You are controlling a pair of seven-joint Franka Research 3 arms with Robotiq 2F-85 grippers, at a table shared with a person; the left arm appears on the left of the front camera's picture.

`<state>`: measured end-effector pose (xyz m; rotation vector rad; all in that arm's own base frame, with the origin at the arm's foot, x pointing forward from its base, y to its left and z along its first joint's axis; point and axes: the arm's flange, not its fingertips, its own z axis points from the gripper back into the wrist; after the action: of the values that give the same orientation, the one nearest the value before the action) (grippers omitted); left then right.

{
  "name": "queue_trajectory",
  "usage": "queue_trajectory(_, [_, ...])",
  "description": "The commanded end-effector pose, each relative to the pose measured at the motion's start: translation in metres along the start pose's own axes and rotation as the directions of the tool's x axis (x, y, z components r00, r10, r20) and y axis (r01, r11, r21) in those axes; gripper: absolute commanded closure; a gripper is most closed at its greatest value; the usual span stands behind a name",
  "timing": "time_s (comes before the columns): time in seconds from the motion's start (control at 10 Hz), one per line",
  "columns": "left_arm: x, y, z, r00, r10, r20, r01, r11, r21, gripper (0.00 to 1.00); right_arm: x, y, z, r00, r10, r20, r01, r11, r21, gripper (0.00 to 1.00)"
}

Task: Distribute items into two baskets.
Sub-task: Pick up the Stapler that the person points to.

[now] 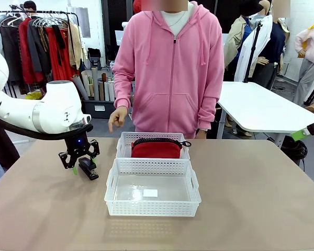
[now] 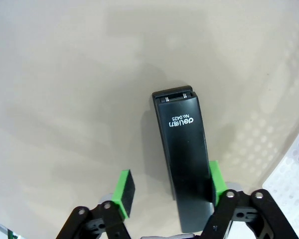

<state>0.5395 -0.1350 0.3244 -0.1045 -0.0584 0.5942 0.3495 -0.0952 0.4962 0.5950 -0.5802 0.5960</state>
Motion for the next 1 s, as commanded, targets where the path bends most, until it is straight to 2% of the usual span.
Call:
queue_trajectory(0.0, [0.001,0.001,-0.005,1.0,-0.009,0.002,0.009,1.0,-0.025,0.62,0.002,0.0,-0.001,1.0,0.0,0.017,0.0,1.0,0.01,0.0])
queue_trajectory(0.2, [-0.002,0.003,-0.01,1.0,-0.022,-0.008,0.022,0.999,-0.024,0.97,0.002,0.0,-0.001,1.0,0.0,0.017,0.0,1.0,0.01,0.0])
queue_trajectory(0.4, [-0.003,0.008,-0.019,0.997,-0.044,-0.056,0.043,0.999,-0.021,1.0,0.002,0.0,-0.001,1.0,0.0,0.017,0.0,1.0,0.01,0.0])
queue_trajectory(0.5, [-0.001,0.0,-0.006,1.0,-0.012,-0.006,0.012,1.0,-0.005,1.0,0.002,0.0,-0.001,1.0,0.0,0.017,0.0,1.0,0.01,0.0])
queue_trajectory(0.9, [-0.001,0.0,-0.006,1.0,-0.012,-0.006,0.012,1.0,-0.005,1.0,0.002,0.0,-0.001,1.0,0.0,0.017,0.0,1.0,0.01,0.0])
